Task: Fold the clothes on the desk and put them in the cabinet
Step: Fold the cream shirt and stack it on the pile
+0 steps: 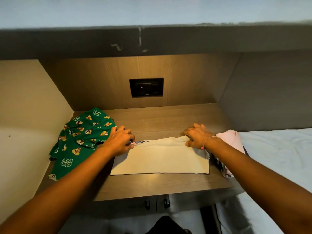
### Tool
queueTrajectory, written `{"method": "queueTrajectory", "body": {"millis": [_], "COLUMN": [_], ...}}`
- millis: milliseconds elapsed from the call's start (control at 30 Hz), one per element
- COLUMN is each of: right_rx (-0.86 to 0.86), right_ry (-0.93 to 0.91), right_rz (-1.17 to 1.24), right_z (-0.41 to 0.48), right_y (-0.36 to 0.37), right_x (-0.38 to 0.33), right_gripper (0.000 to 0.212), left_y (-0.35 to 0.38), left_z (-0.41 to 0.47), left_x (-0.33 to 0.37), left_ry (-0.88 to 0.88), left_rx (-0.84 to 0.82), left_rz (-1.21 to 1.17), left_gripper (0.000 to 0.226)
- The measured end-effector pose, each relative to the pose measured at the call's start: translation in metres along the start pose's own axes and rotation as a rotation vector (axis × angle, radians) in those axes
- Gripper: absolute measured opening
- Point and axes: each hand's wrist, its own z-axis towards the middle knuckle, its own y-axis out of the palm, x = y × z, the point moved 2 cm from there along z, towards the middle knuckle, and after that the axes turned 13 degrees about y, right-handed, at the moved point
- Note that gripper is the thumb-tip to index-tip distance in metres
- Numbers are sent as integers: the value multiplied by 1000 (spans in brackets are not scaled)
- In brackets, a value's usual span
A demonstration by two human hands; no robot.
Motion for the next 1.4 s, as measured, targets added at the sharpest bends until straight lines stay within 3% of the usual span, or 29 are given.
{"method": "queueTrajectory", "body": {"millis": [133, 267, 333, 433, 567, 700, 967, 1233, 1400], "right_rx": [55, 358, 319, 137, 238, 110, 190, 189, 218], "right_ry": [-2, -82, -109, -66, -77, -77, 67, 112, 96], "right_rz": [189, 184, 107, 84, 181, 120, 162, 399, 473], "right_z": [-14, -49, -63, -75, -86, -91, -130, -153, -148], "right_y": [-2, -1, 9, 22, 23, 39, 49, 49, 51], "right_x": [3, 1, -4, -4, -2, -6, -23, -92, -104], "right_gripper": [16, 25, 21, 37, 49, 63, 56, 51, 47], "left_y": [-8, -12, -4, 6, 1, 14, -2, -24, -22], "left_z": [-16, -48, -59, -70, -76, -68, 23, 102, 91], "left_x": [6, 15, 25, 42, 84, 109, 40, 35, 39], "left_ry": [-2, 56, 75, -27, -158, -249, -38, 27, 23], "left_rx": [208, 403, 242, -18, 55, -102, -303, -346, -188], "left_rz": [-74, -95, -80, -107, -170, -219, -132, -87, -161], "left_gripper": [11, 17, 20, 43, 60, 69, 65, 61, 61]}}
